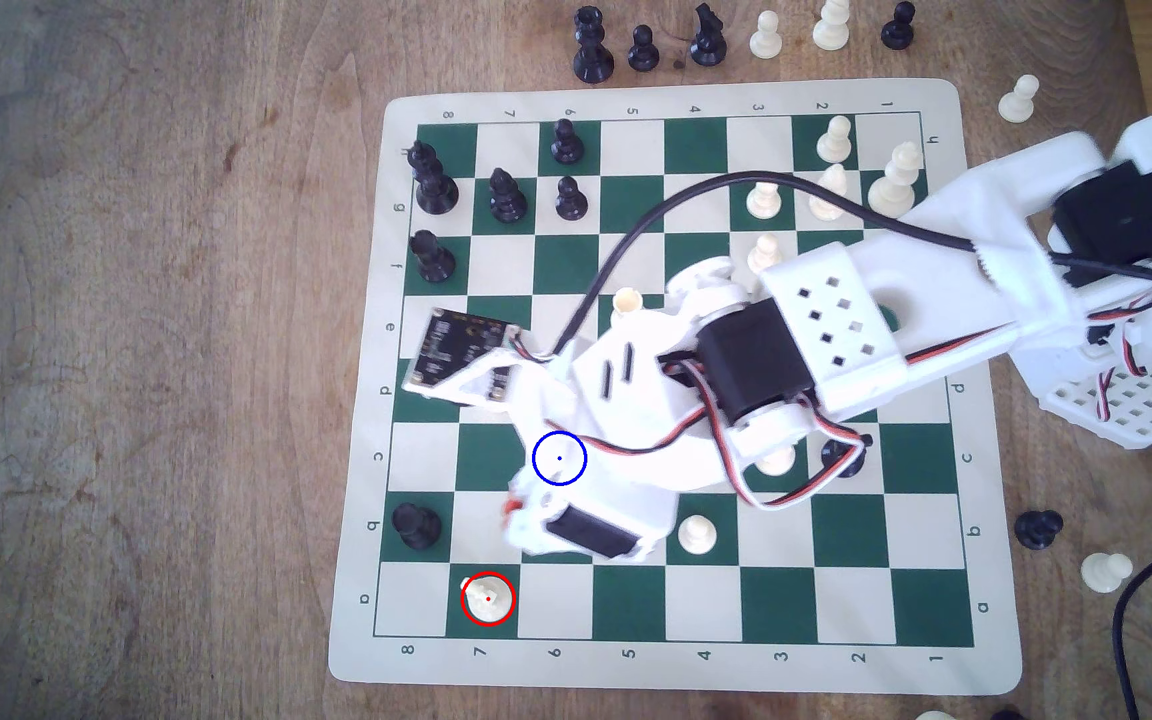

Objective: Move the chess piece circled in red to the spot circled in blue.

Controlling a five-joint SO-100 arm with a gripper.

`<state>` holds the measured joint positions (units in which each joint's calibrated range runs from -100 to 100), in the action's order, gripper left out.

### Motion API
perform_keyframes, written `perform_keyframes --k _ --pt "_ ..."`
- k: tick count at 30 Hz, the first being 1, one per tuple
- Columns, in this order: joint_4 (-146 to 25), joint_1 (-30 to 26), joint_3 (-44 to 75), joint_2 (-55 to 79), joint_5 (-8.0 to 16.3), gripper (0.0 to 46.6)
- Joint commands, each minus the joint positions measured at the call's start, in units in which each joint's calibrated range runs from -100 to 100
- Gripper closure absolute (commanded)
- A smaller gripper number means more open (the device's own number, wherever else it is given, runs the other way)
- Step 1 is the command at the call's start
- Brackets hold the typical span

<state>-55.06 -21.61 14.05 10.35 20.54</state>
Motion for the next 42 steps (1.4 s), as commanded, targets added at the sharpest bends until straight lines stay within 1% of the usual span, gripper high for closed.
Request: perform_keyframes --k 1,3,4,5,6,7,13,14,15,17,23,27,32,42 --pt "-1.70 -0.88 15.59 6.04 0.59 46.2" --pt "-2.02 -0.96 17.86 8.07 0.68 45.5" --pt "-2.19 -0.96 18.95 8.92 0.73 44.4" --pt "-2.19 -0.96 19.67 9.77 0.83 42.9" --pt "-2.19 -1.19 20.94 11.30 0.93 39.6" --pt "-2.19 -1.35 21.49 12.23 0.98 38.6" --pt "-2.76 -1.43 23.21 16.39 0.78 36.2" --pt "-3.09 -1.43 23.48 17.07 0.68 36.2" --pt "-3.58 -1.58 23.66 18.34 0.39 37.7" --pt "-3.99 -1.66 24.12 19.45 0.29 38.1" --pt "-3.99 -1.04 26.93 22.25 0.10 33.5" --pt "-3.66 -0.96 27.83 22.76 0.10 33.3" --pt "-3.66 -1.43 31.82 25.99 -0.24 34.1" --pt "-3.58 -0.88 32.82 27.68 -0.68 34.1"
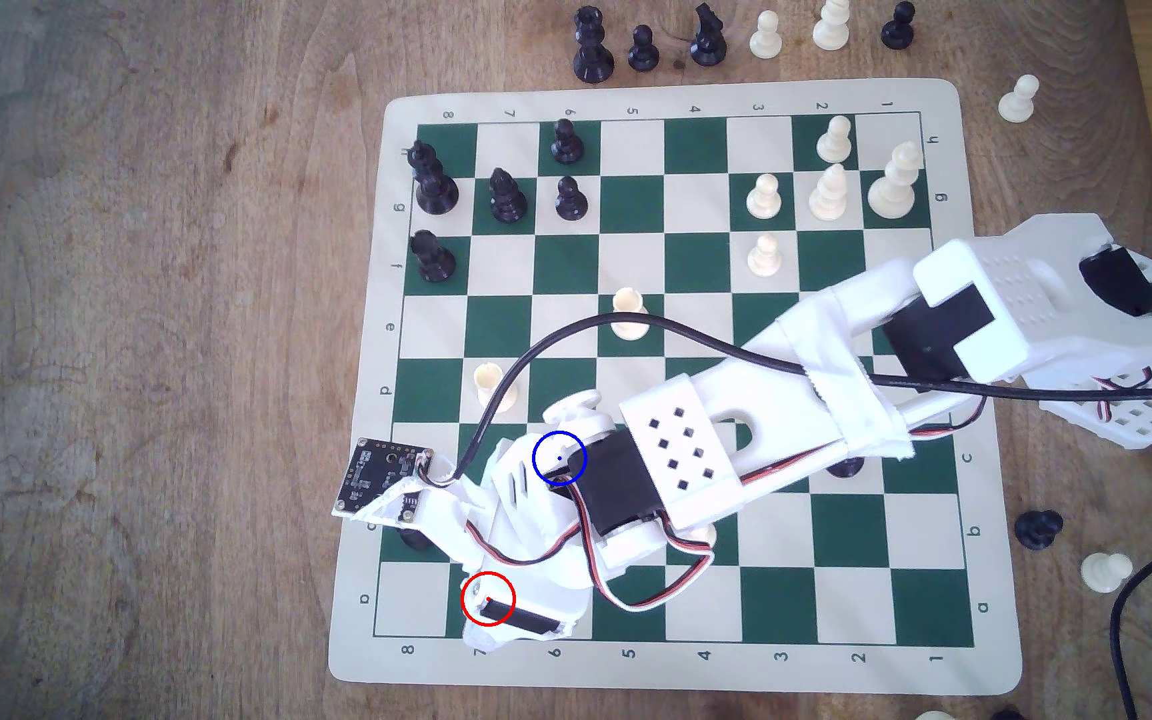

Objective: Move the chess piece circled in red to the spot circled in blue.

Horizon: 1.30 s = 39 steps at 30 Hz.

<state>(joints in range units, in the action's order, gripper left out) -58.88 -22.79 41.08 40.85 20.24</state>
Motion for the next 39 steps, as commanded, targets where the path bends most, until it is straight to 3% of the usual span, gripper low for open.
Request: perform_keyframes --k 1,5,9,16,21,30,39 --pt "0.24 0.30 5.98 -2.73 -0.39 34.2" --pt "0.65 0.30 6.07 -2.56 -0.39 38.3" --pt "0.82 0.22 6.43 -2.39 -0.49 46.2" --pt "0.74 0.07 6.43 -3.07 -0.59 46.4" --pt "0.08 2.65 2.53 -13.34 -1.86 46.4" --pt "6.14 4.37 -33.37 -36.01 -6.30 46.3" --pt "7.86 5.31 -43.70 -38.72 -10.31 46.3"
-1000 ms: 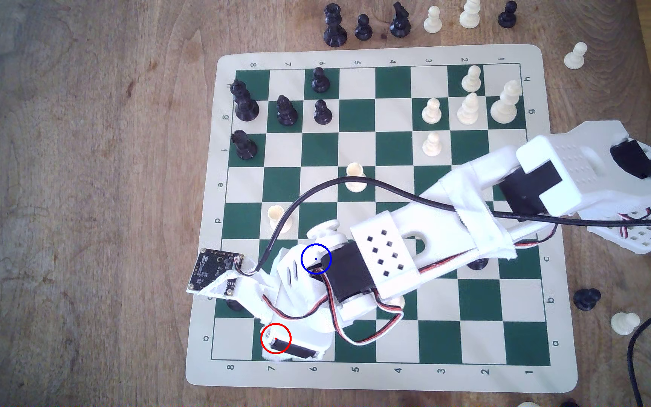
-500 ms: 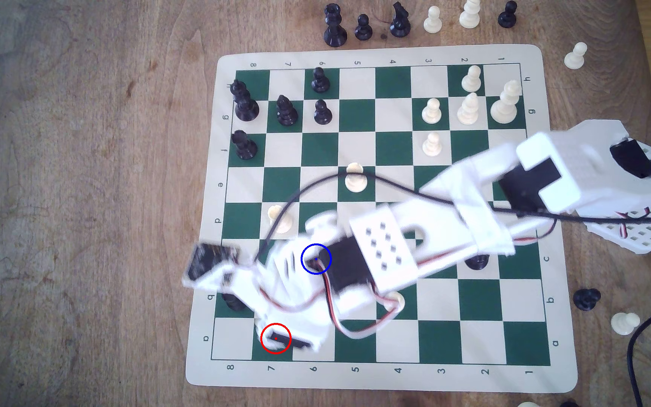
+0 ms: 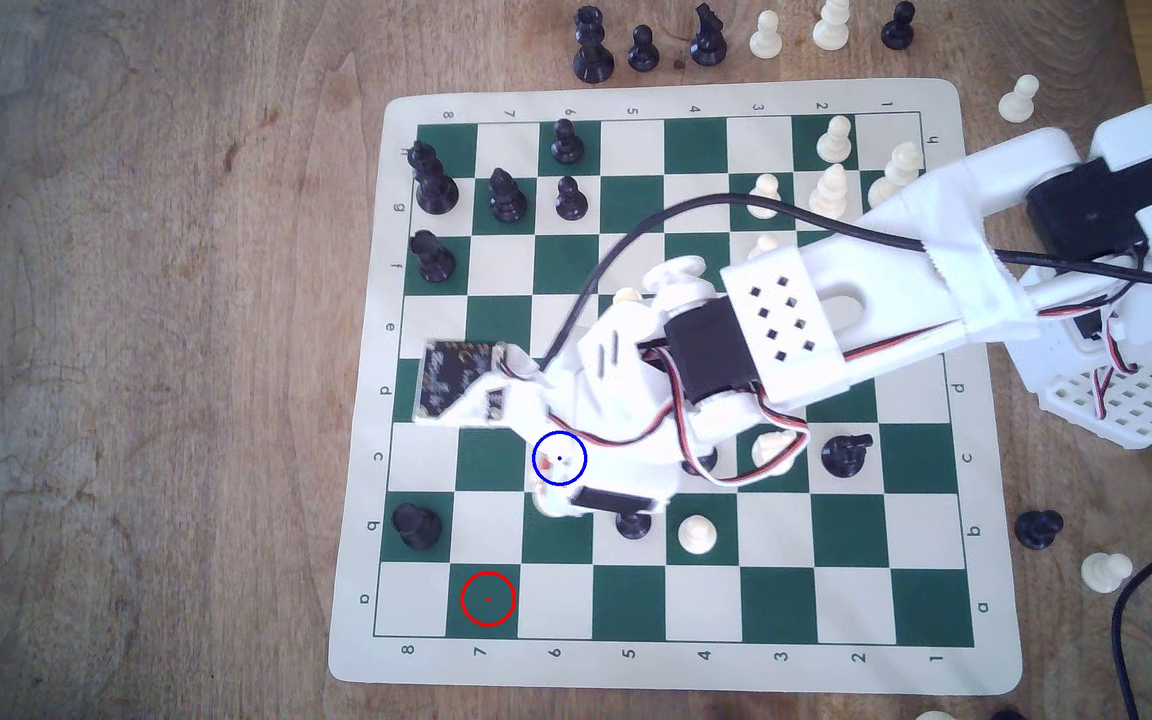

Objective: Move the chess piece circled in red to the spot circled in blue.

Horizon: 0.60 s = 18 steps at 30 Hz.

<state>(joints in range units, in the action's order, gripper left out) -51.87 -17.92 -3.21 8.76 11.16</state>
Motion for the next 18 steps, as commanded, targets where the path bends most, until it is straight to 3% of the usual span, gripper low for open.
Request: perform_keyframes --k 1,9,18 --pt "0.77 0.52 0.40 -6.46 -1.47 46.3" --pt "0.85 1.77 0.22 -3.58 -3.91 46.3" --pt "2.57 2.63 1.30 0.58 -4.88 45.9"
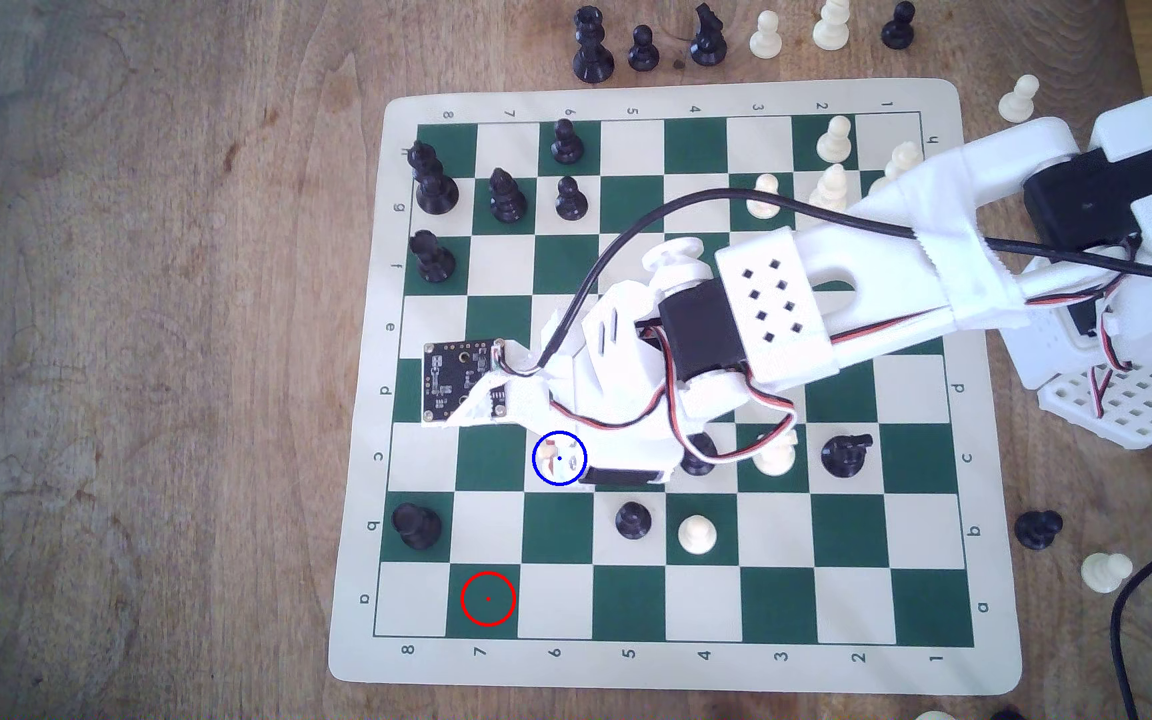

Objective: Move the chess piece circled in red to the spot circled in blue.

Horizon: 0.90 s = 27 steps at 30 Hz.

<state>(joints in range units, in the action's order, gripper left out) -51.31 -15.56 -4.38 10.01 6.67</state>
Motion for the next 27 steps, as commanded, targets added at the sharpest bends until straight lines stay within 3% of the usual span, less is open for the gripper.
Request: perform_keyframes --k 1,21,23,27 --pt "2.26 0.27 2.48 -0.34 -0.54 45.9" --pt "2.67 2.30 4.66 2.81 -1.66 46.0" --pt "2.67 2.22 5.02 2.81 -1.66 41.7" --pt "2.58 1.99 5.29 3.06 -1.71 38.2"
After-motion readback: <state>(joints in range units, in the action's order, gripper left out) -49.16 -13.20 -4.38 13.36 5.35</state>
